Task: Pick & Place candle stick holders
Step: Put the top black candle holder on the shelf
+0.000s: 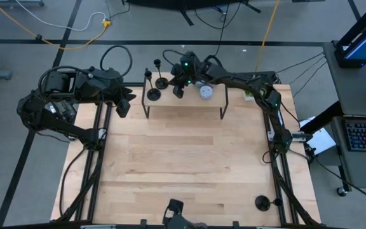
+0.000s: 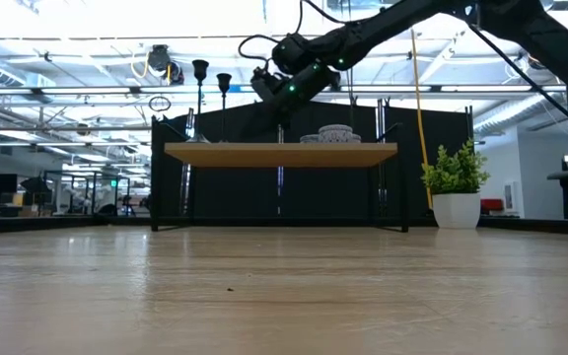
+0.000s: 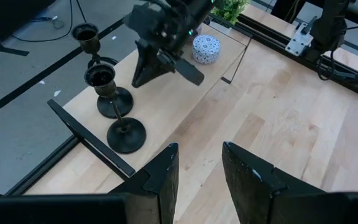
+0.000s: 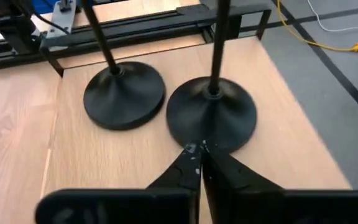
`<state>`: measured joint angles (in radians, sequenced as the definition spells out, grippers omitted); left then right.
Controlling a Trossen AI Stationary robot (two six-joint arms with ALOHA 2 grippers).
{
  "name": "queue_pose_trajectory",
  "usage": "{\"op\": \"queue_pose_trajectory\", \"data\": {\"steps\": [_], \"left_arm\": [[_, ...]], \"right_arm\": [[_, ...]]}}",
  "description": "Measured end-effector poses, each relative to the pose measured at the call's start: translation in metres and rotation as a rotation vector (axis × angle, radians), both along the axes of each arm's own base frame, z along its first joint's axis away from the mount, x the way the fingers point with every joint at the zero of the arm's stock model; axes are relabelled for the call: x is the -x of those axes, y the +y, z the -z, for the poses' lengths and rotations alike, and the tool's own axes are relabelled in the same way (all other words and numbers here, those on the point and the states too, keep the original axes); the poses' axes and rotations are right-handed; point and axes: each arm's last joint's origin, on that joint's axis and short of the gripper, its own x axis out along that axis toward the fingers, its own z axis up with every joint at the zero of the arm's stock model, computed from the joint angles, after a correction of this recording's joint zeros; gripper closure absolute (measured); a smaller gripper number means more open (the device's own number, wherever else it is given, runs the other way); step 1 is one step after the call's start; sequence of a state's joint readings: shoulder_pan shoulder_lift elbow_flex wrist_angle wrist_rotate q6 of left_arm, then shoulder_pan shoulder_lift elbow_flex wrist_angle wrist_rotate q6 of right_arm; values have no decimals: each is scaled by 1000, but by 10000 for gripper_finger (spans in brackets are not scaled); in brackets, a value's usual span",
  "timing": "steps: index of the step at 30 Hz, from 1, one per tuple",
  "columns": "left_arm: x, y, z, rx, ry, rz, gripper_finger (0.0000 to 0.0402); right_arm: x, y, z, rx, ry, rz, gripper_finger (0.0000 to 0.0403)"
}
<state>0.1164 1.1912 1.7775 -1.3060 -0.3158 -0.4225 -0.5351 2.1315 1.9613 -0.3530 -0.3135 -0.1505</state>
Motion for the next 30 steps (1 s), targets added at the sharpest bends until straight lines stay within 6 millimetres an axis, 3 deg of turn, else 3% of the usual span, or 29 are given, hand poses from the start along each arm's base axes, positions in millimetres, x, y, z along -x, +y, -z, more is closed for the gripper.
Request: {"op": "queue_pose_trajectory", "data": {"steps": [5, 30], "left_arm": [[0, 0, 0, -4, 2, 4, 272], [-1, 0, -1, -3, -17, 1, 272]], "right_arm": [[-1, 2, 15, -12, 7, 5, 394], [-6, 4, 14, 122, -7, 13, 402]]}}
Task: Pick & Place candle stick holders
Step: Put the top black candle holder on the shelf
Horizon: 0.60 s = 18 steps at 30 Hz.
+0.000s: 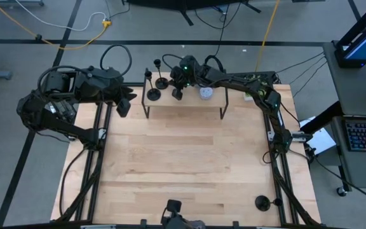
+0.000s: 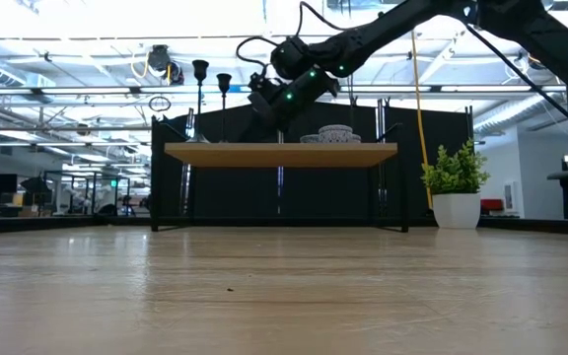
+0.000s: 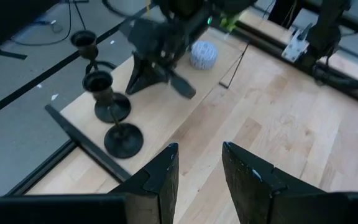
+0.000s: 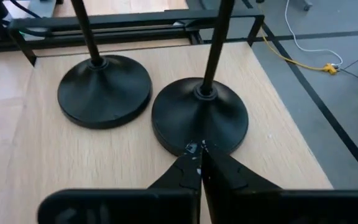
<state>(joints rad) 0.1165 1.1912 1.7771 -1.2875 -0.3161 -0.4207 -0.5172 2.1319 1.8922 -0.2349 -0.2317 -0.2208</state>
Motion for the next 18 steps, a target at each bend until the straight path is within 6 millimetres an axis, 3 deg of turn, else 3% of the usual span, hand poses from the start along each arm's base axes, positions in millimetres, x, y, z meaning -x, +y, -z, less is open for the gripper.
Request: {"op": "queue_pose_trajectory", "data": {"steps": [18], "left_arm": [[-2, 0, -1, 0, -19, -1, 272]], "right_arm": [[-1, 1, 10, 37, -9, -18, 403]]}}
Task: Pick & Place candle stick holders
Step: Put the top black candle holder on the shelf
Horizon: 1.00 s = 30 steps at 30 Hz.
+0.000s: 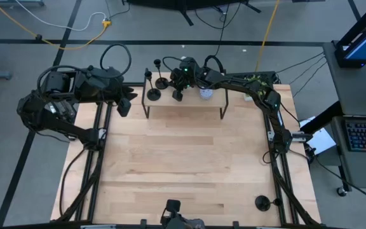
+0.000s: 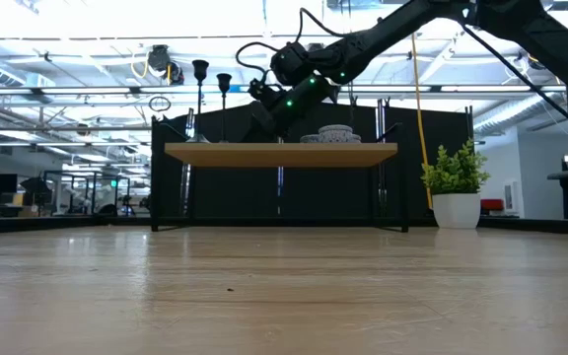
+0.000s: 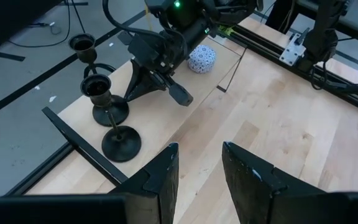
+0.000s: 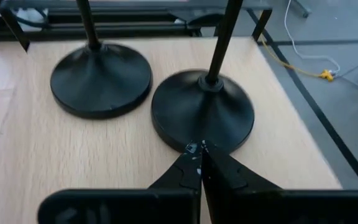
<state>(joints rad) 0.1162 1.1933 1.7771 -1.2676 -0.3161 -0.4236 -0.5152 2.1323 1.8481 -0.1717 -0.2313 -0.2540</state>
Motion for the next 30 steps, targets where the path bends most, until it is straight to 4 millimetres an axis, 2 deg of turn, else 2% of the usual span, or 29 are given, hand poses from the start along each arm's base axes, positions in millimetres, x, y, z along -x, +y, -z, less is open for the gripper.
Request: {"op": "queue_pose_trajectory", "data": {"steps": [13, 20, 23, 30], "left_arm": [[-24, 3, 10, -5, 73, 28, 272], [-24, 3, 11, -7, 76, 29, 272], [-24, 3, 11, -7, 76, 28, 272], [-24, 2, 11, -5, 76, 27, 272]], "right_arm": [[-6, -1, 9, 10, -7, -7, 403], [-8, 0, 5, 41, -43, -20, 403], [-13, 0, 12, 48, -55, -25, 403], [-15, 2, 11, 57, -60, -31, 403]]}}
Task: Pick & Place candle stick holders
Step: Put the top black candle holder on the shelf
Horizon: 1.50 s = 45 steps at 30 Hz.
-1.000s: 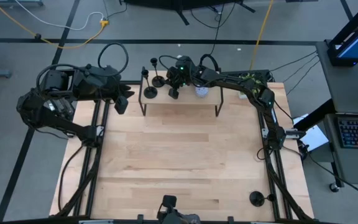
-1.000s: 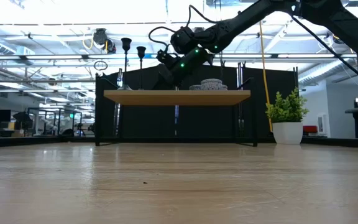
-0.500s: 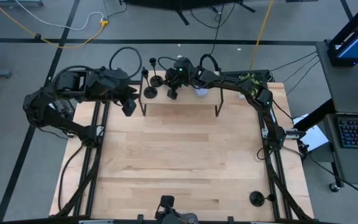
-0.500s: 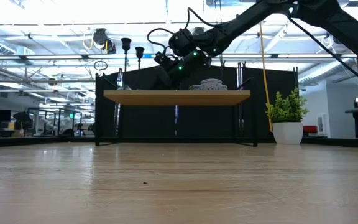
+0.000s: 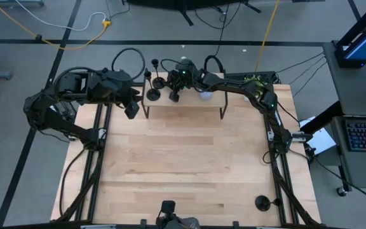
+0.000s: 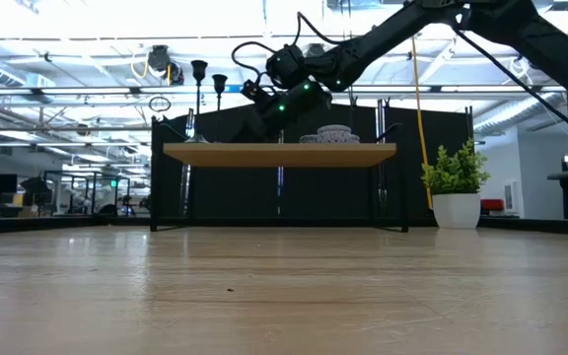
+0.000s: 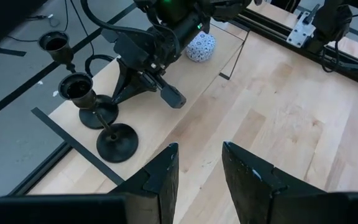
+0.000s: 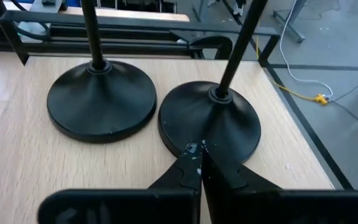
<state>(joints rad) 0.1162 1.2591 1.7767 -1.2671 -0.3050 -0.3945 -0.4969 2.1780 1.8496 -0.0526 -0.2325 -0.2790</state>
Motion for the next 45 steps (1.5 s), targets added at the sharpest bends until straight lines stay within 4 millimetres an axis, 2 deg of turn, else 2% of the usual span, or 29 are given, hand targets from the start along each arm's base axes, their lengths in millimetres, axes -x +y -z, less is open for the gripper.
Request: {"op": "queue_pose_trajectory", "data": {"steps": [22, 31, 38, 45], "left_arm": [[0, 0, -1, 4, -10, -5, 272], [-1, 0, -1, 14, -19, 3, 272], [-1, 0, -1, 14, -20, 4, 272], [-1, 0, -1, 10, -19, 8, 272]], "right_arm": [[-5, 2, -5, 32, -67, -9, 403], [3, 2, -4, 23, 28, -16, 403], [3, 2, -5, 47, 20, -22, 403], [-5, -2, 7, 55, -15, -21, 403]]}}
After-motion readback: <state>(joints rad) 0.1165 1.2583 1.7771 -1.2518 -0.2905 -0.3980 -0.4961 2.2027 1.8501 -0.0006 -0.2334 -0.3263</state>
